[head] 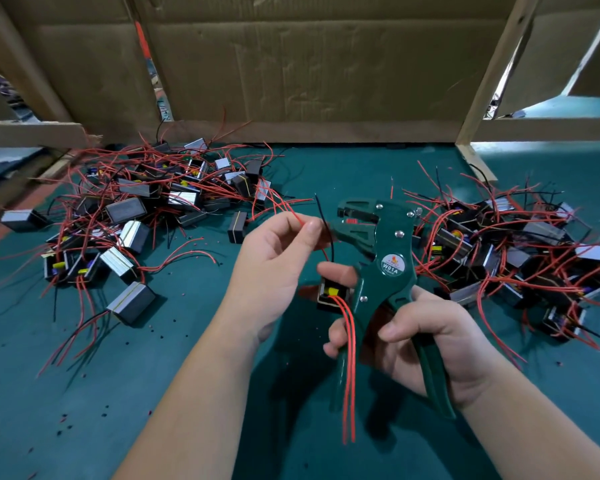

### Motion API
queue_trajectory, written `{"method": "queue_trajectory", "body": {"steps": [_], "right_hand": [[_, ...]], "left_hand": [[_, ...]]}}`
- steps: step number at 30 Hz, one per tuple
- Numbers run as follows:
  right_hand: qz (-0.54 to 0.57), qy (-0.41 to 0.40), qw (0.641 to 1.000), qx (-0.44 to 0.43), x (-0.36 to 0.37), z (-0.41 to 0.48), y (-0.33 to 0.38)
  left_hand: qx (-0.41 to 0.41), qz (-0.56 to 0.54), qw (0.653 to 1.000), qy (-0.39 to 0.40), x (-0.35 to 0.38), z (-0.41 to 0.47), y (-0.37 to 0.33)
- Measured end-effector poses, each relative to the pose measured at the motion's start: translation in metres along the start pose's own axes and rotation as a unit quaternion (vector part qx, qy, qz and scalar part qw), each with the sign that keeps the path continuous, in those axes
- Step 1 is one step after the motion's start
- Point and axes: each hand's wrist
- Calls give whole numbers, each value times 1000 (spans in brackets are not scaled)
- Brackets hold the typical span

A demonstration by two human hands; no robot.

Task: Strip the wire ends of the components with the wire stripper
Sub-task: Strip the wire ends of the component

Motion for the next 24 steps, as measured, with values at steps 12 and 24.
{"method": "queue_trajectory", "body": {"steps": [12, 24], "right_hand": [[37, -9, 999, -21, 3, 0, -1], [19, -58, 998, 22, 2, 2, -3]], "left_hand": [[1, -60, 998, 14, 3, -6, -2], [-59, -175, 983, -22, 8, -2, -2]]}}
Point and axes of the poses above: each hand's wrist, its own z-axis towards the middle knuckle, its own x-axis out of the palm, y = z × x, and after that the axes turned 13 degrees about z, right-handed
